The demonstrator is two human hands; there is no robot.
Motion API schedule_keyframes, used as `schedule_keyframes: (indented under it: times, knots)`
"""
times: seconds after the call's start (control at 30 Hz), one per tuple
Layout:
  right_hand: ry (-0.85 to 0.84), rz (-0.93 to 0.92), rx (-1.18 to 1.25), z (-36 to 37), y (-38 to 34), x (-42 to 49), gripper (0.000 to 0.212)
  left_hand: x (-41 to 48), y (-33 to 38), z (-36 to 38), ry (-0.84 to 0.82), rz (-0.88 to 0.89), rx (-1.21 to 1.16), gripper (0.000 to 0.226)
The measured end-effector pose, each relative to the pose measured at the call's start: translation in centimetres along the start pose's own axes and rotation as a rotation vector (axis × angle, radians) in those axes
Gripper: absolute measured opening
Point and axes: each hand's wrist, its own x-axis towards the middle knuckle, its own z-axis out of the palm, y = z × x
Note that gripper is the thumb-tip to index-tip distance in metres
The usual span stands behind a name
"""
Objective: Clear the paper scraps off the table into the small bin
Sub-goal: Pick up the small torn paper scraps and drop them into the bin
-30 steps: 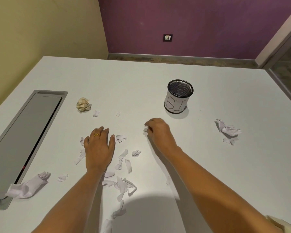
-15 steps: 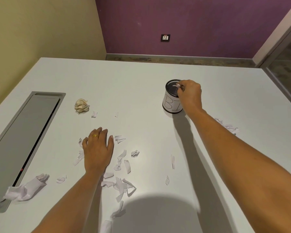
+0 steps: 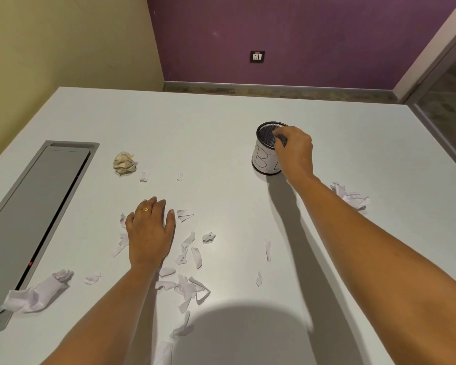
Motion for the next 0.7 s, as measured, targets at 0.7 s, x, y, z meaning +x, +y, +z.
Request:
schedule_keyframes:
  times: [0.7]
  knots:
    - [-0.624,0.117,-0.143,-0.6,4.3,-18.1,0.045,0.6,0.6,-1.4,-0.085,-0.073,-0.156,0.034]
